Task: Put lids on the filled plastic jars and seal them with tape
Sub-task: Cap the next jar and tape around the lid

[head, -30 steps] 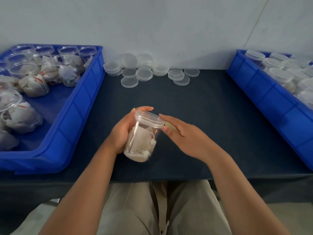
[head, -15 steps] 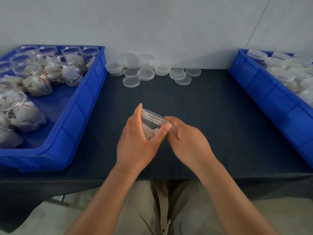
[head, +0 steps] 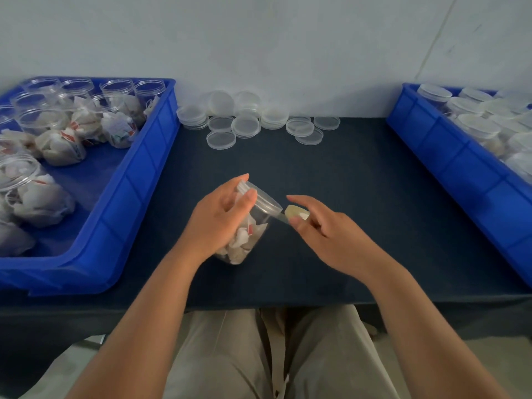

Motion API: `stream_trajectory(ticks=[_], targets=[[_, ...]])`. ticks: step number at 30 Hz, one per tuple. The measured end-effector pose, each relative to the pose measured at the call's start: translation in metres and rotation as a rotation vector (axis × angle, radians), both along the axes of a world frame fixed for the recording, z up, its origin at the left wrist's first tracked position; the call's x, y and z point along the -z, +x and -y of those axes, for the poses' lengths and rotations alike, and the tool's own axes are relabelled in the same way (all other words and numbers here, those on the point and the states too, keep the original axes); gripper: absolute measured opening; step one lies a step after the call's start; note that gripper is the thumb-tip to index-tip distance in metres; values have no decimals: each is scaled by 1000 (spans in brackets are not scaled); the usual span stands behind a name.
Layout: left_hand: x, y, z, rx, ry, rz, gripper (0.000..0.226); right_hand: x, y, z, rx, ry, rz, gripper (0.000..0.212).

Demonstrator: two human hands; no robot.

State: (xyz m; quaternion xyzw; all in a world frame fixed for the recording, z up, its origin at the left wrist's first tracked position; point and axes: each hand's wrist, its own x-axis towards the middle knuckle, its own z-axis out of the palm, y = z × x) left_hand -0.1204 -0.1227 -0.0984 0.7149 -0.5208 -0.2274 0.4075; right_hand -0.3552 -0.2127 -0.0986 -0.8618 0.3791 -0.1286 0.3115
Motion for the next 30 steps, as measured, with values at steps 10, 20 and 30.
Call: stream_trajectory(ticks=[10, 20, 30], targets=[[10, 28, -3, 40, 70, -475, 56, -2, 46, -10, -25, -35, 36, 49], [8, -14, -10, -173, -4, 183, 86, -9, 48, -33, 74, -222, -15, 54], [-3, 10, -6, -158, -29, 11, 33, -1, 31, -27, -43, 23, 103, 49]])
